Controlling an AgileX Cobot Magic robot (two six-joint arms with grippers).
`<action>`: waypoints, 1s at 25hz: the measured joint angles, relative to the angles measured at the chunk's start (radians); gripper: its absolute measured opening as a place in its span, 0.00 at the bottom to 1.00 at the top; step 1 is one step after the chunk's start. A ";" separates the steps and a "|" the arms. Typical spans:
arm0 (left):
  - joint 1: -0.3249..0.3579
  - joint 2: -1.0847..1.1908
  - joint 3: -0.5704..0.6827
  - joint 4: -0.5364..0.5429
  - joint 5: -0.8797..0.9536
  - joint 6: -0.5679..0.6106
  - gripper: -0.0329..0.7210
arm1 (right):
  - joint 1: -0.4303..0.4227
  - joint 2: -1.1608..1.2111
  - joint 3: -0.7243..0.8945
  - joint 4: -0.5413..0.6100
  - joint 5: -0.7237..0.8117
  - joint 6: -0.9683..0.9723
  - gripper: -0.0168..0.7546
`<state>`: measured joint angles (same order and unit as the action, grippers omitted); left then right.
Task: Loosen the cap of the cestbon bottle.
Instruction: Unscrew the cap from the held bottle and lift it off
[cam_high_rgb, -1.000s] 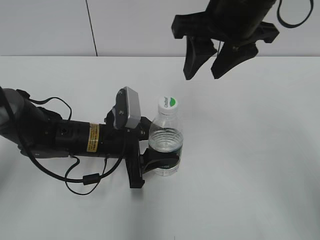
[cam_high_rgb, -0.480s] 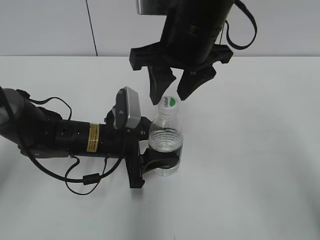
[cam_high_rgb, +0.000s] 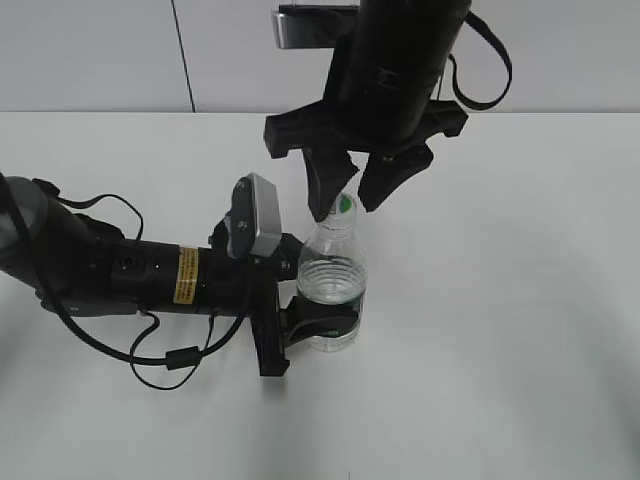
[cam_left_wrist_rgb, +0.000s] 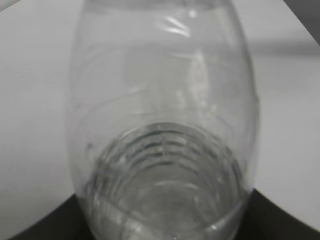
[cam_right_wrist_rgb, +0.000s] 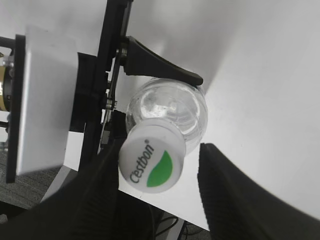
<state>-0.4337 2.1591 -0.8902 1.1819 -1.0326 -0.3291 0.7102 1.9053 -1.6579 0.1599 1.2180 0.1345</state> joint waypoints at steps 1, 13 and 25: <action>0.000 0.000 0.000 0.000 0.000 0.000 0.54 | 0.000 0.000 0.002 0.000 0.000 0.000 0.53; 0.000 0.000 0.000 -0.002 0.001 0.000 0.54 | 0.004 0.025 0.002 0.009 -0.002 0.000 0.43; 0.000 0.000 0.000 -0.002 0.001 0.000 0.54 | 0.004 0.024 0.002 0.008 -0.002 -0.465 0.43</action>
<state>-0.4337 2.1596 -0.8902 1.1795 -1.0315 -0.3291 0.7145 1.9290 -1.6560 0.1676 1.2160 -0.3302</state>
